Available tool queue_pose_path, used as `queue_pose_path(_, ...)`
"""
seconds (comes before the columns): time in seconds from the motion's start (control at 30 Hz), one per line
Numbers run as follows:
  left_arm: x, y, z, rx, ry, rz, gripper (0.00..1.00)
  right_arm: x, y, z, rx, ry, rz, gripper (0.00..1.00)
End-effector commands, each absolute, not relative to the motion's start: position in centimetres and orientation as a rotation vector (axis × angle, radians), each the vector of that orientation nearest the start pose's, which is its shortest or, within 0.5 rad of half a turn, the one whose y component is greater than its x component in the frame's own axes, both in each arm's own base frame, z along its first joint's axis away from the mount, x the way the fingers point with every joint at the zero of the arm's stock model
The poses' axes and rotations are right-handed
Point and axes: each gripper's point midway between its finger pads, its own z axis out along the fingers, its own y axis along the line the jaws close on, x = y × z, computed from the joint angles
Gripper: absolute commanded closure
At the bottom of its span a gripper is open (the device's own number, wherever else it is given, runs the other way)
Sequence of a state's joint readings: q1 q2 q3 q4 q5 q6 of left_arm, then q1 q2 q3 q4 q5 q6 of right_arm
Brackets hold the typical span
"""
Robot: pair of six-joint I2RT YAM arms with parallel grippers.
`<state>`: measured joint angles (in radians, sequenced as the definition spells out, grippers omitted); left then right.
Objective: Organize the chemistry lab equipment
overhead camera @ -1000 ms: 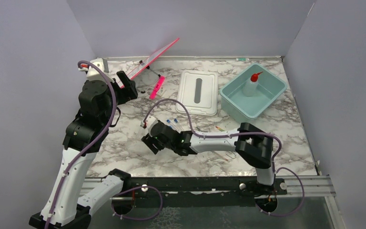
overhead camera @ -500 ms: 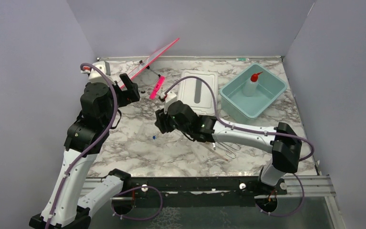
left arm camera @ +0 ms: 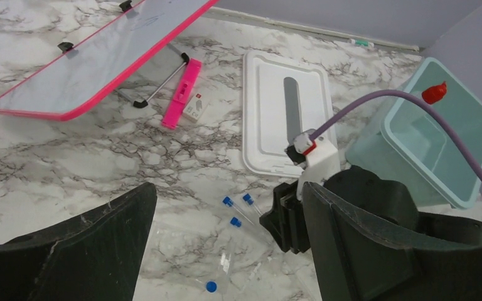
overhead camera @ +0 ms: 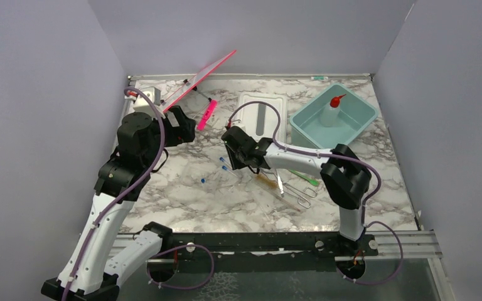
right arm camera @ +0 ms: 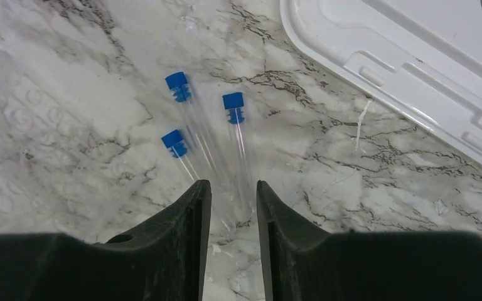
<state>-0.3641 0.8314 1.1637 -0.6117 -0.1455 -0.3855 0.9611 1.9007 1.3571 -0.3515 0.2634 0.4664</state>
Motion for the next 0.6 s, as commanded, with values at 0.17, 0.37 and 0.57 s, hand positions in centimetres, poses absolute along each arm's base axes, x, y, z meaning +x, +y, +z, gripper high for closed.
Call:
queue_pose_path(0.17,26.9,-11.2,34.6,-0.066,1.829,-0.504,0.19,30.2,36.0,4.5,-0.555,2.462,0.156,0.73)
queue_pose_path(0.37,27.1,-11.2,34.4,-0.072,1.833,-0.502,0.19,30.1,35.8,3.4,-0.607,2.477,0.157,0.72)
queue_pose_path(0.57,27.2,-11.4,34.3,-0.068,1.837,-0.506,0.19,29.9,35.8,2.4,-0.65,2.496,0.171,0.71)
